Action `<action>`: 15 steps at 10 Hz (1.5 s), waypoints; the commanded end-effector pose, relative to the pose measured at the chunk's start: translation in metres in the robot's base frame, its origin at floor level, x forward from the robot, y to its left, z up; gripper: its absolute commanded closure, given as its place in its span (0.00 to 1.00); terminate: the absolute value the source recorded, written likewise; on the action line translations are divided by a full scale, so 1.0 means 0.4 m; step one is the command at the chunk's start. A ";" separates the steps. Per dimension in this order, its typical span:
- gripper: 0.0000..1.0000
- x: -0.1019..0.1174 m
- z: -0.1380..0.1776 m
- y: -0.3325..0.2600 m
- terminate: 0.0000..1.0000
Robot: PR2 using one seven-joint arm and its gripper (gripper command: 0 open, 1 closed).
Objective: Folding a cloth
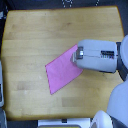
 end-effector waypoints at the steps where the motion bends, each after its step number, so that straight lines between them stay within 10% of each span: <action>1: 1.00 0.000 0.008 0.003 0.00; 15: 1.00 0.037 0.127 0.022 0.00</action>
